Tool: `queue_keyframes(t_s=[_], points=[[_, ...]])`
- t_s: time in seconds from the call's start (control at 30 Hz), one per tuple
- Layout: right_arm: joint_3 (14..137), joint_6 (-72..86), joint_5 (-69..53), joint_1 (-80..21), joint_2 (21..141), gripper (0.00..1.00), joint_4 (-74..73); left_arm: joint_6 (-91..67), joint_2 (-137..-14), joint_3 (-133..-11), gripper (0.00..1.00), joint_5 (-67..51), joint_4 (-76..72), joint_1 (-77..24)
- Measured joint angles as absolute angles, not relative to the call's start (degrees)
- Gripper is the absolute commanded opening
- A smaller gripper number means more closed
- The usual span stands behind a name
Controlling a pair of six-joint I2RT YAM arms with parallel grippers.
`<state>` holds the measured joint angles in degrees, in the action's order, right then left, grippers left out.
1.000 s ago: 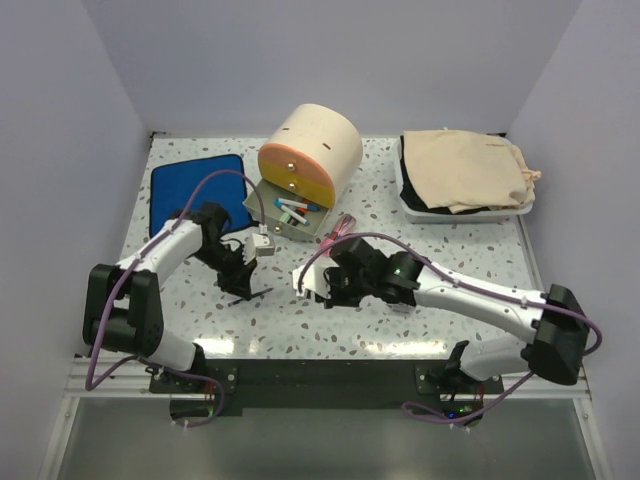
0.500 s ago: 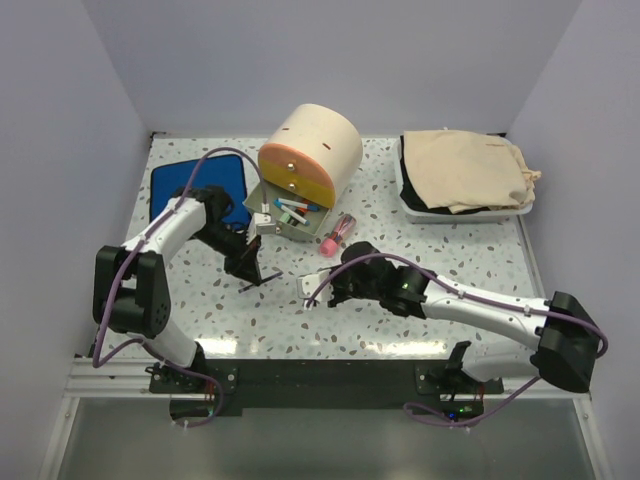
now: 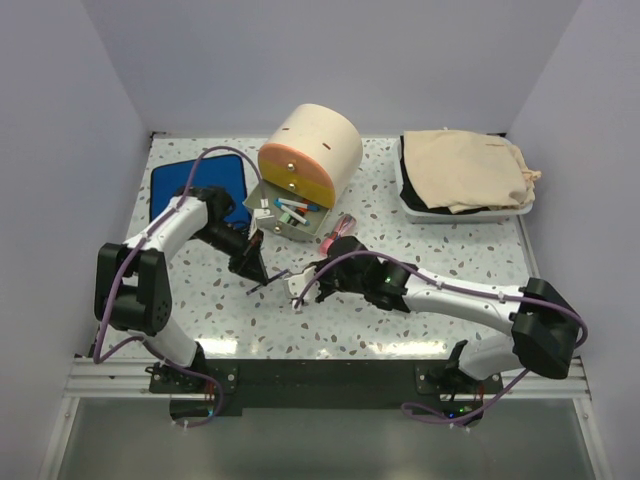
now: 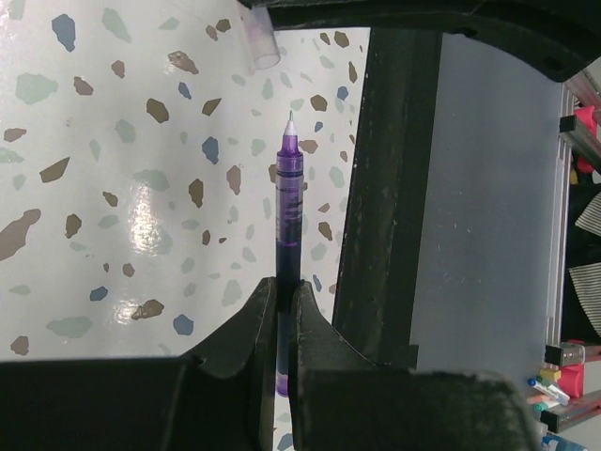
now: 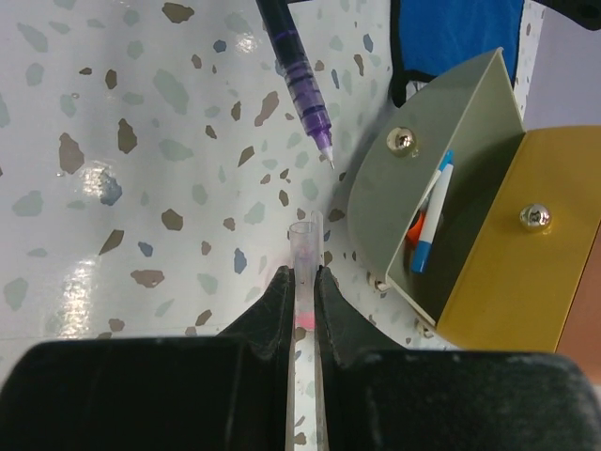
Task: Sort the stationery into containers
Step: Close the pen cap on the pen.
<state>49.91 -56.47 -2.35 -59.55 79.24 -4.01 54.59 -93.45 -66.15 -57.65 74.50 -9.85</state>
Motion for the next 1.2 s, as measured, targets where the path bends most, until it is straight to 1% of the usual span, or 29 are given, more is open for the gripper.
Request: queue_keyframes(t_s=[0.2, 1.2], points=[[52.1, -56.6, -2.5, -59.6, 81.0, 0.00, -4.3, 54.6, -93.5, -66.2, 0.00, -58.3, 74.5, -9.9], [54.8, -58.3, -2.9, -60.5, 82.6, 0.00, -6.5, 54.6, -96.1, -66.2, 0.00, -60.1, 74.5, -9.9]])
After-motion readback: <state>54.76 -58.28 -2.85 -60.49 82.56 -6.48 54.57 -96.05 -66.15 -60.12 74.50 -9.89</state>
